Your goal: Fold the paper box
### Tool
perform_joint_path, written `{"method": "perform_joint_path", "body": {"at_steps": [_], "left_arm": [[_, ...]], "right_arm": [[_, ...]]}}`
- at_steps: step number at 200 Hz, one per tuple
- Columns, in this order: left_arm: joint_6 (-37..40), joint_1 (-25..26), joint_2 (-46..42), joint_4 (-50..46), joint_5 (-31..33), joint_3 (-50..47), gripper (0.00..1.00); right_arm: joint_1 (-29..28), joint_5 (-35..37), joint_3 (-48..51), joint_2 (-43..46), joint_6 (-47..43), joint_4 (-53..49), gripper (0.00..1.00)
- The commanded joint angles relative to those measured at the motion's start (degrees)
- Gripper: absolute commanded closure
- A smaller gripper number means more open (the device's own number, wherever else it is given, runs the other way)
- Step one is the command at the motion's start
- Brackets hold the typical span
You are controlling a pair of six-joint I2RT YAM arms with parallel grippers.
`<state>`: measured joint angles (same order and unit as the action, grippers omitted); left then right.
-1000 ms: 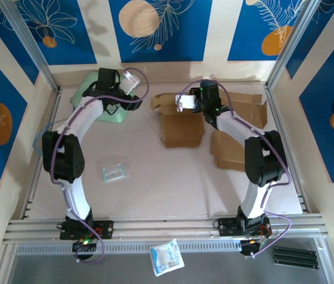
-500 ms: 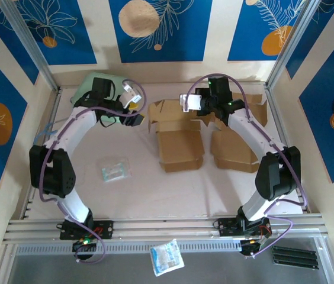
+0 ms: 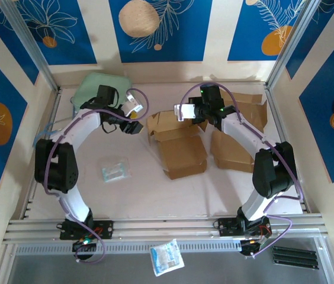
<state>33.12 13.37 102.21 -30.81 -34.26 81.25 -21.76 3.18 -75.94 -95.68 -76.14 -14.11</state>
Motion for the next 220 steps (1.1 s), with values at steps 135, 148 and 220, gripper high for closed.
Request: {"method": "perform_joint_path", "body": {"at_steps": [135, 148, 220], "left_arm": [[-9.54, 5.84, 6.48, 10.05, 0.32, -1.44, 0.35], [-11.77, 6.36, 5.78, 13.55, 1.25, -3.62, 0.35], [-24.76, 8.77, 7.16, 24.92, 7.42, -7.69, 0.47]], "right_arm": [[-0.49, 0.36, 1.78, 1.78, 0.27, 1.01, 1.00], [-0.43, 0.16, 2.06, 2.07, 0.54, 1.34, 1.00], [-0.23, 0.09, 1.46, 1.80, 0.98, 1.27, 1.00]]}}
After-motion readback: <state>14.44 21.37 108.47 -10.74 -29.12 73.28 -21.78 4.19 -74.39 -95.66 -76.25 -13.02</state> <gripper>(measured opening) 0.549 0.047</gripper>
